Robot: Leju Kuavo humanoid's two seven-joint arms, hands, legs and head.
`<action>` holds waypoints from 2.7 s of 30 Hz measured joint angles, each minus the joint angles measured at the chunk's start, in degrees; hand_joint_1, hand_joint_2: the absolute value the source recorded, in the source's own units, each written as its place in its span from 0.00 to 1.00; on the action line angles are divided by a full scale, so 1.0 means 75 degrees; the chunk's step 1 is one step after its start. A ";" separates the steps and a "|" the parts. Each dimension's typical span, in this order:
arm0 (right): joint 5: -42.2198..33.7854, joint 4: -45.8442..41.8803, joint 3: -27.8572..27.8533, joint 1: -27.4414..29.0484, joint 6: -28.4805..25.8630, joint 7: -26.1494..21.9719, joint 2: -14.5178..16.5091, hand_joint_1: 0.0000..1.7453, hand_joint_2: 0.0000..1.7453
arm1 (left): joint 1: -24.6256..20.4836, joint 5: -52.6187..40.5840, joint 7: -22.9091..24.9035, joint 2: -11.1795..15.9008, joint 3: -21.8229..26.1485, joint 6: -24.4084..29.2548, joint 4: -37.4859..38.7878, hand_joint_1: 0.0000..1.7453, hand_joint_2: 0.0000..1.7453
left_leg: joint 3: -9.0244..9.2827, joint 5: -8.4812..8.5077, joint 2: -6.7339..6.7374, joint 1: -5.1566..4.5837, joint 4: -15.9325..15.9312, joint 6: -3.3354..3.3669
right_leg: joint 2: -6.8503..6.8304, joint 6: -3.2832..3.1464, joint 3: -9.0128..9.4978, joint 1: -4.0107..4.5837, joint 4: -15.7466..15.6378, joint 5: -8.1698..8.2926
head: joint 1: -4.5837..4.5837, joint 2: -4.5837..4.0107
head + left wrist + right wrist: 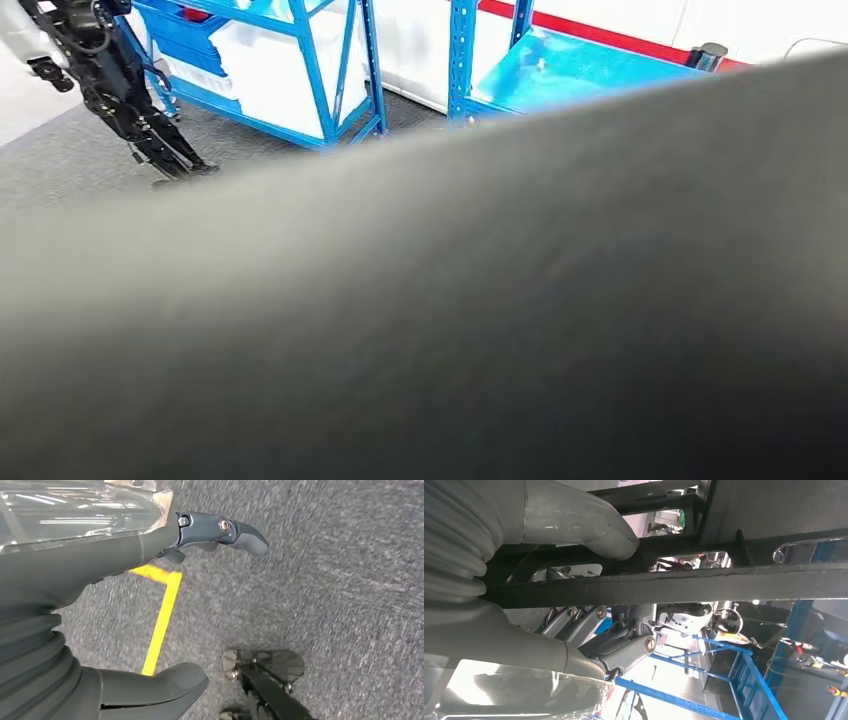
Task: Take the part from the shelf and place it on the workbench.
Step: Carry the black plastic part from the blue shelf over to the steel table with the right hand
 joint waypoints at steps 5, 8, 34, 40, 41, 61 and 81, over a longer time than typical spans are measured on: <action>0.0098 -0.0151 -0.0027 0.0165 0.0039 0.0032 0.0065 1.00 1.00 | 0.0027 0.0009 0.0009 -0.0010 -0.0002 -0.0022 0.0025 0.00 1.00 | -0.0568 -0.0664 0.0661 0.0023 0.1129 -0.0189 | -0.0439 -0.0250 -0.0003 -0.0019 -0.0038 0.0083 | -0.0110 0.0000; 0.0114 -0.0173 -0.0044 0.0261 0.0061 0.0034 0.0074 1.00 1.00 | 0.0028 0.0015 0.0010 -0.0019 -0.0002 -0.0020 0.0025 0.00 1.00 | -0.1031 -0.1058 0.0878 0.0059 0.2210 -0.0240 | -0.0748 -0.0271 -0.0037 0.0036 -0.0036 0.0083 | -0.0140 0.0000; -0.0347 0.1118 0.0441 -0.0513 0.0549 0.0995 0.0093 1.00 1.00 | 0.0032 -0.0017 0.0014 -0.0053 -0.0004 0.0130 0.0023 0.00 1.00 | -0.0272 -0.0235 0.0331 0.0030 0.0440 -0.0124 | -0.0382 -0.0188 0.0048 -0.0030 -0.0066 0.0075 | -0.0173 0.0000; -0.0474 0.1509 0.0509 -0.0594 0.0361 0.1093 0.0047 1.00 1.00 | 0.0015 -0.0065 0.0031 -0.0043 -0.0020 0.0120 0.0023 0.00 1.00 | -0.0929 -0.0703 0.0935 0.0095 0.1795 -0.0225 | -0.0988 -0.0299 0.0046 0.0038 -0.0063 0.0036 | -0.0201 0.0000; -0.0478 0.1553 0.0517 -0.0607 0.0329 0.1099 0.0044 1.00 1.00 | 0.0013 -0.0070 0.0036 -0.0039 -0.0023 0.0118 0.0022 0.00 1.00 | -0.0628 -0.0451 0.1069 0.0101 0.1262 -0.0214 | -0.1074 -0.0283 0.0062 0.0043 -0.0062 0.0020 | -0.0203 0.0000; -0.0612 0.2271 0.0253 -0.0603 -0.0286 0.1270 -0.0041 1.00 1.00 | -0.0095 -0.0119 0.0004 0.0022 -0.0037 -0.0112 0.0002 0.00 1.00 | -0.0074 -0.0002 -0.0168 0.0018 0.0050 0.0030 | -0.0036 0.0063 -0.0167 -0.0029 0.0088 0.0065 | -0.0055 0.0000; -0.0455 0.2248 -0.0415 0.0161 -0.0555 0.1295 0.0041 1.00 1.00 | -0.0107 -0.0068 0.0009 0.0050 -0.0118 -0.0219 -0.0030 0.00 1.00 | 0.0014 -0.0059 0.0926 -0.0011 0.0009 0.0236 | -0.0748 -0.0082 -0.0291 0.0121 0.0882 -0.0556 | -0.0031 0.0000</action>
